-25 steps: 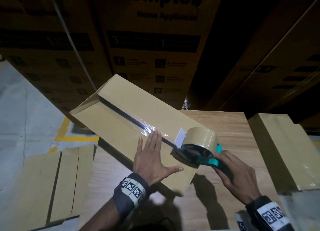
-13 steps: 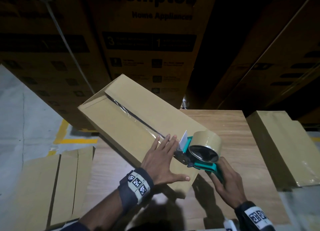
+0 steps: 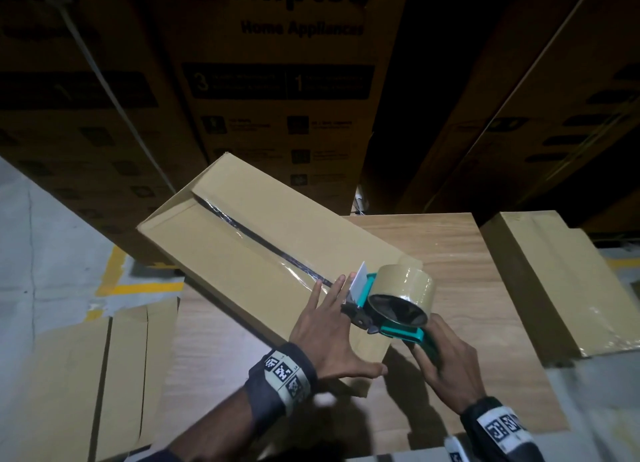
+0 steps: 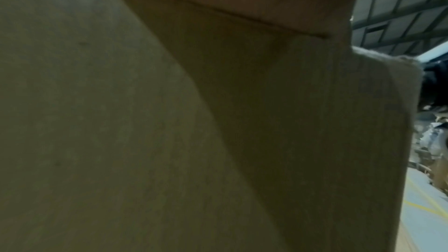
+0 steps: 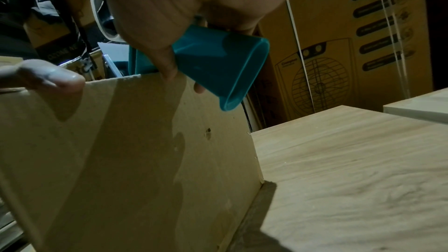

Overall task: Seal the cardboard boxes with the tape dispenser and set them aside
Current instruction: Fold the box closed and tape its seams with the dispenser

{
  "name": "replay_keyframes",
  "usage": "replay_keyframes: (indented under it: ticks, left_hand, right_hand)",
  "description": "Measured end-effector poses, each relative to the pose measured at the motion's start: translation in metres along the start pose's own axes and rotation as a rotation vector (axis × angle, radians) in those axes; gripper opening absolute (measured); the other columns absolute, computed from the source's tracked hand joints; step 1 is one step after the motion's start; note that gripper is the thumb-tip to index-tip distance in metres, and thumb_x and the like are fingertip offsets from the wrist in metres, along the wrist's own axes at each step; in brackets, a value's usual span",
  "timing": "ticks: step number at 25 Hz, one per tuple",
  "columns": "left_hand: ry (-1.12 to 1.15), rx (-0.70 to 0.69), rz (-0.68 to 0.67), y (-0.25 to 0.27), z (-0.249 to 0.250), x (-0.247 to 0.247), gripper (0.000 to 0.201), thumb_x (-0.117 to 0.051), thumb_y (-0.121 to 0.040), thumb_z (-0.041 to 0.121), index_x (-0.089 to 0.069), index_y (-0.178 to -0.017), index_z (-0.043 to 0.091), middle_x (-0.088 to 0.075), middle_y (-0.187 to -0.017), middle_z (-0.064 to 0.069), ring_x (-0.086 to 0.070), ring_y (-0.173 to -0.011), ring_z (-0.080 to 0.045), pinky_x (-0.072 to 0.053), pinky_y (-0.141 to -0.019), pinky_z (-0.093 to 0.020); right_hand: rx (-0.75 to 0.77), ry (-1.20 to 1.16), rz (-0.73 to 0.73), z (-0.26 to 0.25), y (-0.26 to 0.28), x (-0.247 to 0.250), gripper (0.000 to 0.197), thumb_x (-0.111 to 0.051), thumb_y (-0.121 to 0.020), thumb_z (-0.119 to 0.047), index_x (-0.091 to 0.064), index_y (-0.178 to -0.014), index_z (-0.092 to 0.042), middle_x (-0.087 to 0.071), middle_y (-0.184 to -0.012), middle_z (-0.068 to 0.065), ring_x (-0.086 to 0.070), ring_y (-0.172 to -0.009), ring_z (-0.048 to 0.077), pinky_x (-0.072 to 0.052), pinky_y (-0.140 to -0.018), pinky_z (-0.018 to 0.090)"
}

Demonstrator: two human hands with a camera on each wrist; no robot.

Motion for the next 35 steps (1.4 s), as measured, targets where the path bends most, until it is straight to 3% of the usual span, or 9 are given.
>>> replay_keyframes:
  ticks: [3,7,11,17,22,28,31,33,35]
  left_hand:
    - [-0.006,0.008,-0.017,0.002,-0.001,0.003,0.127,-0.034,-0.066,0.104,-0.014,-0.164,0.027,-0.009,-0.171,-0.006,0.014,-0.157,-0.016,0.008,-0.126,-0.052]
    - [-0.06,0.011,-0.043,0.008,-0.027,0.022,0.12,-0.03,-0.067,0.103,-0.024,-0.162,0.031,-0.019,-0.169,-0.005,-0.003,-0.158,-0.021,0.007,-0.126,-0.051]
    - [-0.173,0.013,-0.051,0.009,-0.077,0.043,0.126,-0.011,-0.061,0.107,-0.022,-0.162,0.032,-0.02,-0.17,-0.004,-0.011,-0.157,-0.02,0.004,-0.126,-0.054]
    - [-0.15,-0.013,-0.073,0.012,-0.091,0.05,0.124,-0.013,-0.065,0.106,-0.004,-0.164,0.032,-0.008,-0.172,-0.002,-0.001,-0.159,-0.018,0.006,-0.125,-0.056]
    - [-0.222,0.016,-0.072,0.013,-0.095,0.047,0.131,-0.023,-0.07,0.104,0.021,-0.16,0.02,0.029,-0.166,0.002,0.022,-0.155,-0.016,0.01,-0.126,-0.051]
    - [-0.256,0.031,-0.095,0.012,-0.097,0.044,0.133,-0.018,-0.069,0.104,0.024,-0.159,0.016,0.032,-0.164,0.001,0.025,-0.154,-0.017,0.009,-0.126,-0.051]
    - [-0.264,-0.017,-0.09,0.011,-0.09,0.044,0.124,-0.018,-0.077,0.096,0.022,-0.159,0.013,0.031,-0.164,-0.003,0.023,-0.154,-0.018,0.01,-0.127,-0.047]
    - [-0.257,-0.108,-0.103,0.011,-0.076,0.043,0.109,-0.015,-0.083,0.082,0.019,-0.16,0.013,0.026,-0.165,-0.005,0.018,-0.156,-0.019,0.013,-0.127,-0.044]
    - [-0.231,-0.143,-0.116,0.01,-0.064,0.041,0.101,-0.006,-0.082,0.072,0.02,-0.159,0.012,0.025,-0.165,-0.007,0.016,-0.157,-0.019,0.012,-0.127,-0.042]
  right_hand:
    - [0.019,-0.016,-0.009,-0.003,-0.003,0.003,0.067,-0.085,-0.074,-0.003,-0.055,-0.128,-0.027,-0.067,-0.114,-0.008,-0.055,-0.088,-0.006,-0.041,-0.073,-0.002]
    - [0.064,-0.056,0.013,-0.03,-0.021,-0.007,0.058,-0.078,-0.084,-0.013,-0.055,-0.135,-0.029,-0.066,-0.121,-0.012,-0.064,-0.089,0.001,-0.059,-0.069,0.021]
    - [0.11,-0.018,0.014,-0.069,-0.053,-0.027,0.057,-0.074,-0.087,-0.022,-0.055,-0.14,-0.03,-0.066,-0.124,-0.013,-0.066,-0.088,0.007,-0.051,-0.064,0.019]
    - [0.139,0.114,-0.09,-0.087,-0.063,-0.005,0.056,-0.063,-0.092,-0.032,-0.043,-0.143,-0.047,-0.059,-0.12,-0.018,-0.061,-0.079,0.004,-0.053,-0.054,0.026]
    - [0.078,0.072,-0.094,-0.069,-0.033,0.048,0.062,-0.074,-0.088,-0.026,-0.047,-0.14,-0.046,-0.062,-0.118,-0.02,-0.061,-0.081,-0.001,-0.056,-0.058,0.024]
    - [-0.006,0.068,-0.129,-0.047,0.01,0.098,0.077,-0.083,-0.083,-0.018,-0.042,-0.134,-0.058,-0.058,-0.114,-0.029,-0.061,-0.087,-0.006,-0.053,-0.069,0.014]
    - [-0.002,0.093,-0.12,-0.054,0.01,0.098,0.073,-0.084,-0.081,-0.017,-0.047,-0.132,-0.053,-0.055,-0.114,-0.031,-0.057,-0.085,-0.007,-0.045,-0.067,0.007]
    - [0.026,0.112,-0.091,-0.058,0.008,0.095,0.07,-0.085,-0.08,-0.017,-0.049,-0.131,-0.048,-0.056,-0.113,-0.029,-0.056,-0.084,-0.005,-0.049,-0.061,0.012]
    - [0.028,0.113,-0.05,-0.059,0.009,0.093,0.07,-0.084,-0.081,-0.018,-0.047,-0.132,-0.048,-0.059,-0.113,-0.026,-0.059,-0.082,-0.003,-0.057,-0.057,0.024]
Point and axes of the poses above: each hand's wrist, its own y-axis away from the middle knuckle, its own x-axis out of the back of the hand, z = x × y, the point moved 3 cm from there along -y, towards the middle knuckle
